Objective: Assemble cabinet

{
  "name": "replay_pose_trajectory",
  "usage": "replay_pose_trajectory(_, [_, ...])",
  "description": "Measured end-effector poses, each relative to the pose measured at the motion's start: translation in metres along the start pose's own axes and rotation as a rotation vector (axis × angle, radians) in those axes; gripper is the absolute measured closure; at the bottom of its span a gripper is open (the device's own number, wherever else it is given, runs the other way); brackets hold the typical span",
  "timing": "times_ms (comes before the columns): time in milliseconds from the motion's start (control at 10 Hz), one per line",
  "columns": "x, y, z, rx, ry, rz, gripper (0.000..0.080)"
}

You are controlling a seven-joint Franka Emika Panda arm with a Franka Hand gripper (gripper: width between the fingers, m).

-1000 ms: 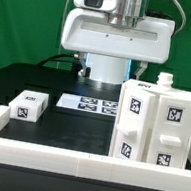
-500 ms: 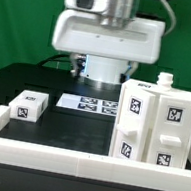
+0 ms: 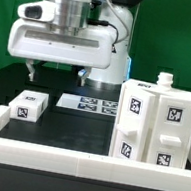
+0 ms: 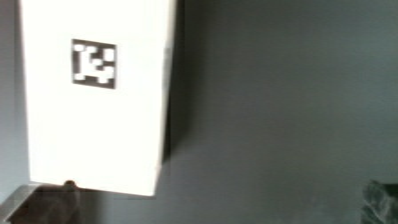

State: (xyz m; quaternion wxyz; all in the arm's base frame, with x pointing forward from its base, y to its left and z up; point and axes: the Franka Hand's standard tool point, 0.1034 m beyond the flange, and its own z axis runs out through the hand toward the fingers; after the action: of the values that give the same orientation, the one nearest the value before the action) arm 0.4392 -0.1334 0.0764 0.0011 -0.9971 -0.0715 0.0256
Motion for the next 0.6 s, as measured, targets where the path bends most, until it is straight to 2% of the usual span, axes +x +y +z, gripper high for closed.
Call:
replay_pose_trajectory(100, [-0.0034,0.0088,0.0012,0.018,-0.015,0.014,0.0003])
replay_pose_trajectory(600, [-0.0017,0.0049,0.0026,0.016,-0.014,0.004,0.0003])
